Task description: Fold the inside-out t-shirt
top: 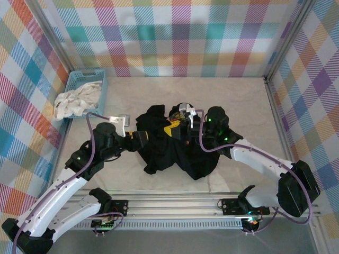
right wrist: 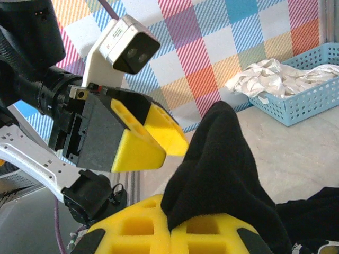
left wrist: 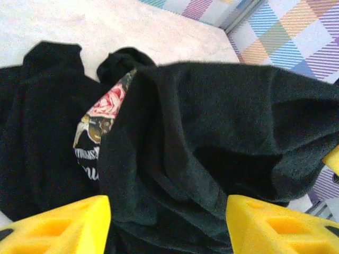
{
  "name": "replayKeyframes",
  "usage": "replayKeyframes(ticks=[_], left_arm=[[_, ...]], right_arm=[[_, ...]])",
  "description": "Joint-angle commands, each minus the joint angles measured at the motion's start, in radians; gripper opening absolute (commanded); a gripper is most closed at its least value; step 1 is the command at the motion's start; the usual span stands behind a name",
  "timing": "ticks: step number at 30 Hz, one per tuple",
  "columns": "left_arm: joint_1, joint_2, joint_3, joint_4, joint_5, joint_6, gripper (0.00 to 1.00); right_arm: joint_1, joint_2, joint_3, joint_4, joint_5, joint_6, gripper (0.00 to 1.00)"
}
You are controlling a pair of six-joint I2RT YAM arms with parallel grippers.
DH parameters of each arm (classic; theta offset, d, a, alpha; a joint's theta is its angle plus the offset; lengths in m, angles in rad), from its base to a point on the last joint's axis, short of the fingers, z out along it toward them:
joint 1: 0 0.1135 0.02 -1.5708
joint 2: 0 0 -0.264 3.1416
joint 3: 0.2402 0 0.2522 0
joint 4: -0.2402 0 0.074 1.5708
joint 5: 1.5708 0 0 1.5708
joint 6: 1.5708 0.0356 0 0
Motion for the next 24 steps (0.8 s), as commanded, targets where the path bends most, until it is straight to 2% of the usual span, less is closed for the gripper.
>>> replayKeyframes(ticks=[1,5,11,20,24], left_arm=[[-0.021,0.027,0.029,-0.008,0.056,-0.042,0.55],[-0.023,0.057,0.003,0.126,0.153,-0.080,0.47],[-0.023,0.118,0.023,0.138,0.140,-0.076,0.41],[-0.022,0.172,0.030,0.151,0.144,-0.076,0.43],[-0.021,0.187,0.034,0.173,0.143,-0.075,0.35]], right_arm=[[0.005,0.009,0.026,0.022,0.006,0.000,0.00],[0.004,0.015,0.023,0.022,0.003,0.001,0.00],[0.005,-0.003,0.010,0.015,0.008,-0.006,0.00],[0.004,-0.019,0.006,0.003,0.009,-0.018,0.00],[0.005,-0.018,0.003,0.004,0.005,-0.019,0.00]])
